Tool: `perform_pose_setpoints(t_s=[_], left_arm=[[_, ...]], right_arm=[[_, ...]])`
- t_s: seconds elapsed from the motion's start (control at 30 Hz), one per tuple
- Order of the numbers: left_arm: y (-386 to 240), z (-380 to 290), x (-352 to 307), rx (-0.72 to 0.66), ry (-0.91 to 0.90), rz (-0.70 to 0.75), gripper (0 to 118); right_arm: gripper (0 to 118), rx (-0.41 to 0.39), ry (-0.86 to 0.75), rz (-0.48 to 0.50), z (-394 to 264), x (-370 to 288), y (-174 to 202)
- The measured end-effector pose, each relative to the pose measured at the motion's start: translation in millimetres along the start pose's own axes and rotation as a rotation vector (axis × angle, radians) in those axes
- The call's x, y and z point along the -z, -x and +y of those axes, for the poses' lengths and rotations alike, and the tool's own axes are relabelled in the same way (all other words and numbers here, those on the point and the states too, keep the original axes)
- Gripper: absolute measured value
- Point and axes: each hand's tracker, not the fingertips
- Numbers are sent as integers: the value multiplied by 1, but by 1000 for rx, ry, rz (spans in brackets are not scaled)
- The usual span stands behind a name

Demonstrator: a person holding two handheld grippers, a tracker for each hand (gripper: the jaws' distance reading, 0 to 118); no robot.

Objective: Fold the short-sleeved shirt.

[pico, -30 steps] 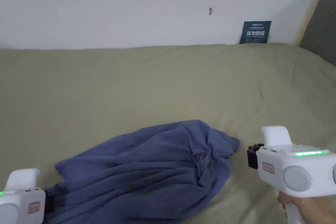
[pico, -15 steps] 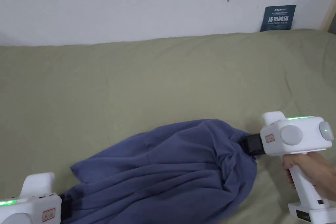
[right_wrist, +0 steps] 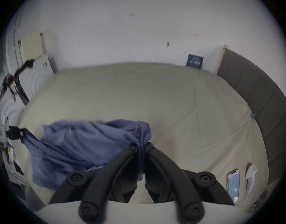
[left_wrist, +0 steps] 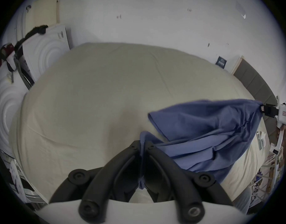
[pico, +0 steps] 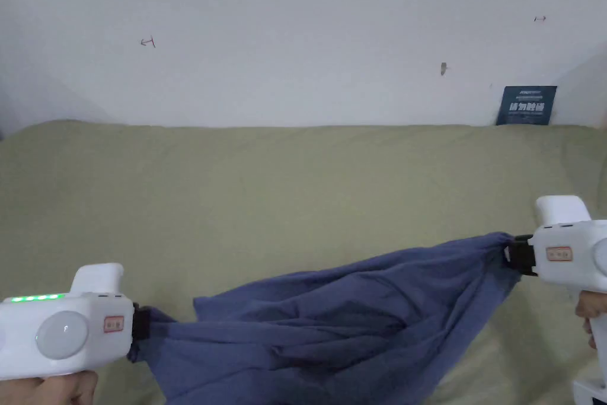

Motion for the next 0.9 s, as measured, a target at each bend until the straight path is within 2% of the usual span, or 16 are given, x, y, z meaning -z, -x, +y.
perform_pose_setpoints(t_s=[0.1, 0.23, 0.47, 0.67, 0.9], left_arm=[[5, 21, -38, 27, -82, 31, 3], [16, 52, -89, 17, -184, 64, 3], [22, 104, -167, 27, -339, 122, 3], [19, 146, -195, 22, -396, 143, 3], [-1, 182, -189, -27, -442, 171, 3]], right_arm=[[9, 71, -49, 65, 16, -54, -3], [9, 14, -157, 22, 32, -115, 5], [9, 30, -280, -26, 64, -178, 4], [9, 28, -318, -43, 94, -191, 1], [9, 15, -335, -85, 136, -165, 7]])
